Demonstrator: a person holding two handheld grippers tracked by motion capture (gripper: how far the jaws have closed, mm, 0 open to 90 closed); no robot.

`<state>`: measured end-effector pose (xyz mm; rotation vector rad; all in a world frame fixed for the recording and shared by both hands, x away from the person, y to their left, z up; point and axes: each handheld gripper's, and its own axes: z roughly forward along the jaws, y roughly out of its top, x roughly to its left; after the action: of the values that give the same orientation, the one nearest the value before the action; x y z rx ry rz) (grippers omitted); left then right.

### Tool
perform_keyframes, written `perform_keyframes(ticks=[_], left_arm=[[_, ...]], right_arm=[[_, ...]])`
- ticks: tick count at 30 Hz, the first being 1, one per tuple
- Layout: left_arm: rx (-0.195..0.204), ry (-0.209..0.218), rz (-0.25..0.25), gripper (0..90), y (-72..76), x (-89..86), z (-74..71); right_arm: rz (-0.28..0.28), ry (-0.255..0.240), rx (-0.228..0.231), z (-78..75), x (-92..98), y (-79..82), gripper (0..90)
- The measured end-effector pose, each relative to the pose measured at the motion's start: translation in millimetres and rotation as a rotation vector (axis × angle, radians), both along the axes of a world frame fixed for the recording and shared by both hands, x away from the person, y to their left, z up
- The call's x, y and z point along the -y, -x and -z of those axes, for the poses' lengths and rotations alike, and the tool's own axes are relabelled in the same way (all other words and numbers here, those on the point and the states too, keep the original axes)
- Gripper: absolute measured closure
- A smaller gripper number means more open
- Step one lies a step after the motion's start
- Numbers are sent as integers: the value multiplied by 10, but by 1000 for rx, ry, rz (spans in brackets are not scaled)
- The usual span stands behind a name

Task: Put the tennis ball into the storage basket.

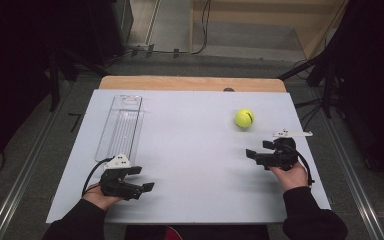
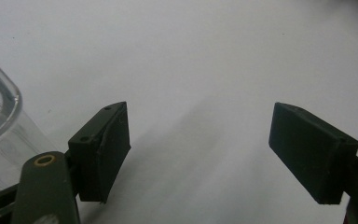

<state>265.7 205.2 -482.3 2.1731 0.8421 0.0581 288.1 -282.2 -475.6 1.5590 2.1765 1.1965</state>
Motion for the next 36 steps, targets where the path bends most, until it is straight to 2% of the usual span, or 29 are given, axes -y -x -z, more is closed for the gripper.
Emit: perform_keyframes(ticks=[9,10,12,18,23,26,36], left_arm=[[0,-1,0,212,-1,0,4],[0,1,-1,212,-1,0,4],[-1,0,1,212,-2,-1,4],[-2,5,5,212,-1,8,11],[-5,0,4,212,-3,5,10],[-5,1,3,212,-2,6,10],[-6,-1,2,212,-5,5,13]], right_arm=[[10,10,0,-38,-9,-106,128],[-1,-4,-4,-44,-9,-133,129],[-7,-1,-3,-52,-11,-140,128],[-1,10,7,-114,2,-218,129],[2,0,10,-174,17,-287,128],[10,13,23,-211,19,-323,128],[24,13,24,-325,51,-447,129]])
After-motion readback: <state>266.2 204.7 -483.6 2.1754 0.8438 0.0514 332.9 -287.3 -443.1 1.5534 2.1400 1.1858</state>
